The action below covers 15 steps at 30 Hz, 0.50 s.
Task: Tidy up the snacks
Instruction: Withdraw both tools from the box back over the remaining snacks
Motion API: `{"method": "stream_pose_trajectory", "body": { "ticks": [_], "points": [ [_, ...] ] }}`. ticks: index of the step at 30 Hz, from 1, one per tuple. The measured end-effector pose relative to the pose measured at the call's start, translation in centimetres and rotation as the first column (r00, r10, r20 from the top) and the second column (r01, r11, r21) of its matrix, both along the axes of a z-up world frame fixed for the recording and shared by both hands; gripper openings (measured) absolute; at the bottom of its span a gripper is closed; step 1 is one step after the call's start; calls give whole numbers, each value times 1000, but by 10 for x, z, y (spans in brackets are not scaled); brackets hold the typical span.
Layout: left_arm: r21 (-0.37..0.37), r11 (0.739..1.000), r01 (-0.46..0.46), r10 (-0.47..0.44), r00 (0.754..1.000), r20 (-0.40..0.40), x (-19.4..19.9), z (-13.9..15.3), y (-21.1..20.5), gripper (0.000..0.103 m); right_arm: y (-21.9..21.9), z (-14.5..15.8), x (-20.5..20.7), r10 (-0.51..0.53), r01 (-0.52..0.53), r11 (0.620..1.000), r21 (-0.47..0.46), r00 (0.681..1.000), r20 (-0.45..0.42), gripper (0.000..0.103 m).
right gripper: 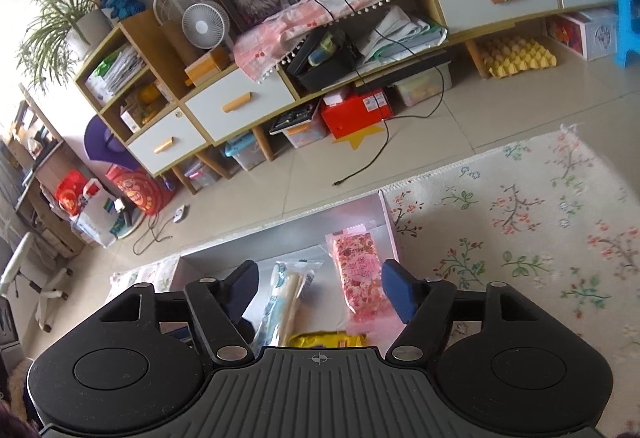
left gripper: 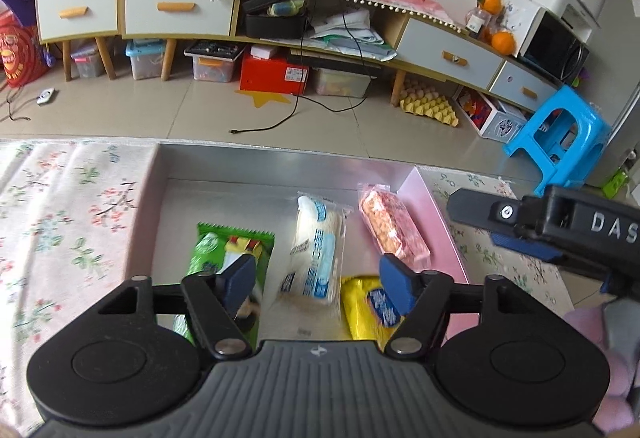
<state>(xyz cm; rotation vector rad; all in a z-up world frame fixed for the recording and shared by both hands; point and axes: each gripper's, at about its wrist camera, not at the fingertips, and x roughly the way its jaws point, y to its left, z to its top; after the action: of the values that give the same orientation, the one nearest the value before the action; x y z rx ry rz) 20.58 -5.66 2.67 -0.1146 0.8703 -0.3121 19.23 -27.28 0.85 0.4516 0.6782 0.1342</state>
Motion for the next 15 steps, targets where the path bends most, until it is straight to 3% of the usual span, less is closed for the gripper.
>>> {"method": "stream_pose_trajectory", "body": {
  "ticks": [5, 15],
  "points": [
    [19, 1000, 4, -4, 1000, 9, -20, 12, 5, 80, 6, 19, -23, 3, -4, 1000, -25, 1000, -2, 83],
    [45, 999, 11, -12, 1000, 25, -61, 27, 15, 96, 19, 36, -68, 26, -28, 998, -62, 999, -30, 89]
  ]
}}
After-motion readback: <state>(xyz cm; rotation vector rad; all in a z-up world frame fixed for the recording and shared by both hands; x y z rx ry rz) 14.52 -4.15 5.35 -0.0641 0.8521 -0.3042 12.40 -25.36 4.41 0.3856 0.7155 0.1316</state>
